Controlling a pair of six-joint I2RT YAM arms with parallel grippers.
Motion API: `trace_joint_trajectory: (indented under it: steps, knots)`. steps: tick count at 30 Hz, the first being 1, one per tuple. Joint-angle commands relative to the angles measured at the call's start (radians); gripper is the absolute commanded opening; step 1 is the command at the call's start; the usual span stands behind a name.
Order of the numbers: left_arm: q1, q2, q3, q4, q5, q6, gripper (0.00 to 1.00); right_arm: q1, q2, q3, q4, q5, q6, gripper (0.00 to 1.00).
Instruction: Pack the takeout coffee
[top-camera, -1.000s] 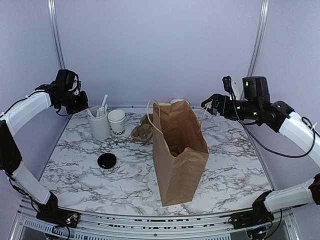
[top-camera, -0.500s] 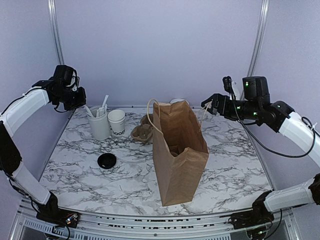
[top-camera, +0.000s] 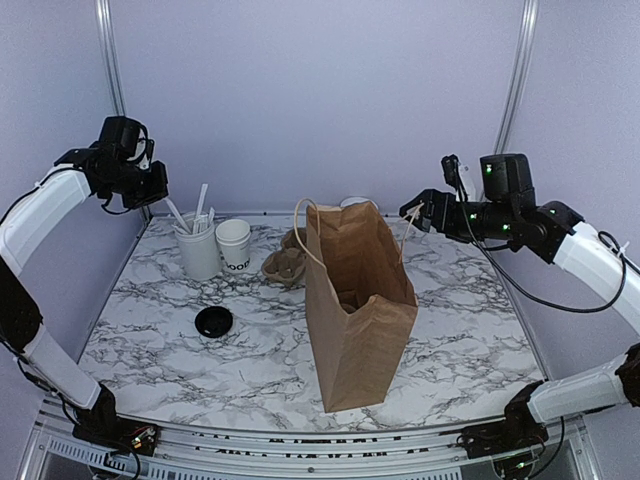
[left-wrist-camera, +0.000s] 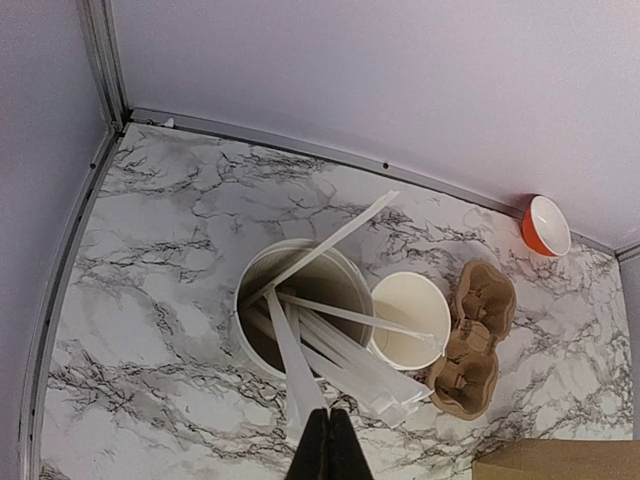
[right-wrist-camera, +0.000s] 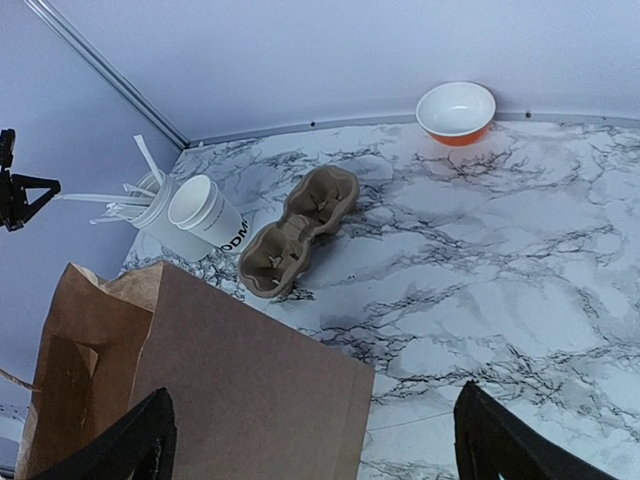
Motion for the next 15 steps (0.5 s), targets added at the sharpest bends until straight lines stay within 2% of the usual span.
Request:
trace_joint_trajectory:
  steps: [1,11,15]
  knots:
    - [0.002,0.028,0.055,-0.041,0.011,0.016,0.0,-0.009,0.005,0.024,0.022,-0.01,0.004,0.93]
    - [0.026,0.171,0.192,-0.124,0.116,0.009,0.0,-0.009,0.013,0.024,0.021,-0.016,0.003,0.93]
    - [0.029,0.18,0.256,-0.16,0.119,-0.003,0.0,-0.009,0.015,0.027,0.017,-0.018,0.0,0.93]
